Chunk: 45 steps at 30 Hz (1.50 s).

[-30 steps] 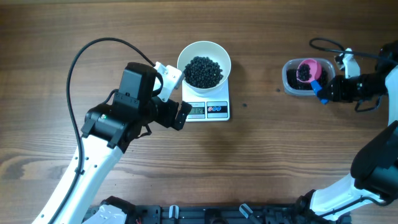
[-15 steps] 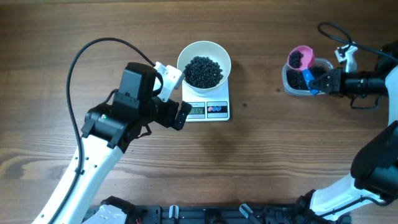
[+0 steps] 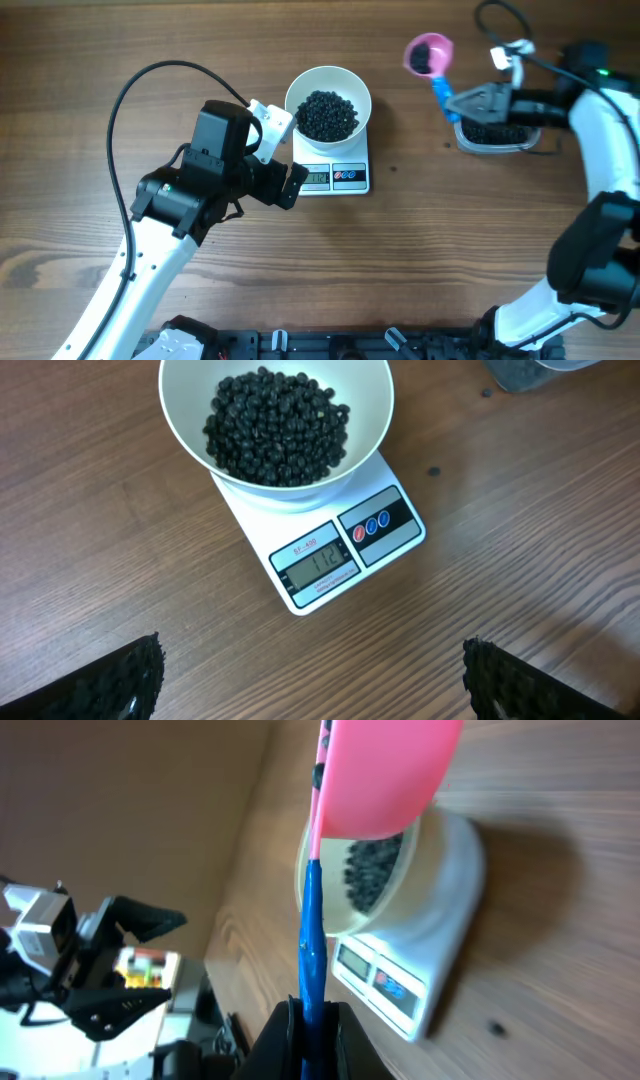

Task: Scoop item into bowl and weigh 150g on scale
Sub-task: 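Carry the filled scoop left over the white bowl, then tip the scoop to pour beans into the bowl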

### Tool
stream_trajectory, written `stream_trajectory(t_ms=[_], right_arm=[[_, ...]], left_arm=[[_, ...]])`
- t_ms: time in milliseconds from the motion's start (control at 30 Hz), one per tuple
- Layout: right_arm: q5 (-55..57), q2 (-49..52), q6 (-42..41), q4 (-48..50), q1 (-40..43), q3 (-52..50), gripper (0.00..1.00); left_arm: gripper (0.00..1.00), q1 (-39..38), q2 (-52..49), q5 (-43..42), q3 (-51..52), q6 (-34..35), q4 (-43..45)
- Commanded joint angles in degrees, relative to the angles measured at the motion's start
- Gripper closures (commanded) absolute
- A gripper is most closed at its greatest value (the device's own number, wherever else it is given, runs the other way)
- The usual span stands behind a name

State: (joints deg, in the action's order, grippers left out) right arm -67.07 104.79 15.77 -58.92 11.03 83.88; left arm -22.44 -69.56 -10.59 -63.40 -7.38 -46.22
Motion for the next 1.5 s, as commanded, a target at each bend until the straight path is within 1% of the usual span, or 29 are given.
stream_trajectory(t_ms=[0,67,233,367,567,667,800,900,967,1133,1267,1400,1467], right_arm=[[2.7,0.2,-7.1,4.2,-7.2,0.0,0.95],[9.4,0.2,-9.6,6.3,-11.0,0.0,0.96],[24.8,0.2,-9.7,9.4,-20.1,0.0,0.96],[32.7,0.2,-9.6,12.0,-24.4,0.0,0.96],[43.2,-1.8,-3.3,12.0,-28.4,1.9,0.96],[51.4,-4.2,-0.3,12.6,-30.7,2.5,0.96],[61.1,-6.3,5.9,13.9,-34.1,2.5,0.96],[69.4,-6.4,6.8,14.8,-36.1,2.5,0.96],[71.9,-6.4,7.3,15.6,-36.8,2.5,0.95],[75.3,-6.4,11.3,16.9,-37.5,2.5,0.96],[79.4,-6.4,11.5,18.2,-37.5,2.5,0.96],[79.0,-6.4,12.6,18.2,-37.7,2.5,0.96],[77.1,-6.4,12.7,18.1,-38.1,2.5,0.96]], left_arm=[[0.0,-0.2,-0.2,-0.9,-1.0,0.3,0.2],[0.0,-0.2,-0.2,-0.9,-1.0,0.3,0.2],[0.0,-0.2,-0.2,-0.9,-1.0,0.3,0.2],[0.0,-0.2,-0.2,-0.9,-1.0,0.3,0.2],[0.0,-0.2,-0.2,-0.9,-1.0,0.3,0.2],[0.0,-0.2,-0.2,-0.9,-1.0,0.3,0.2],[0.0,-0.2,-0.2,-0.9,-1.0,0.3,0.2],[0.0,-0.2,-0.2,-0.9,-1.0,0.3,0.2],[0.0,-0.2,-0.2,-0.9,-1.0,0.3,0.2],[0.0,-0.2,-0.2,-0.9,-1.0,0.3,0.2],[0.0,-0.2,-0.2,-0.9,-1.0,0.3,0.2],[0.0,-0.2,-0.2,-0.9,-1.0,0.3,0.2],[0.0,-0.2,-0.2,-0.9,-1.0,0.3,0.2]])
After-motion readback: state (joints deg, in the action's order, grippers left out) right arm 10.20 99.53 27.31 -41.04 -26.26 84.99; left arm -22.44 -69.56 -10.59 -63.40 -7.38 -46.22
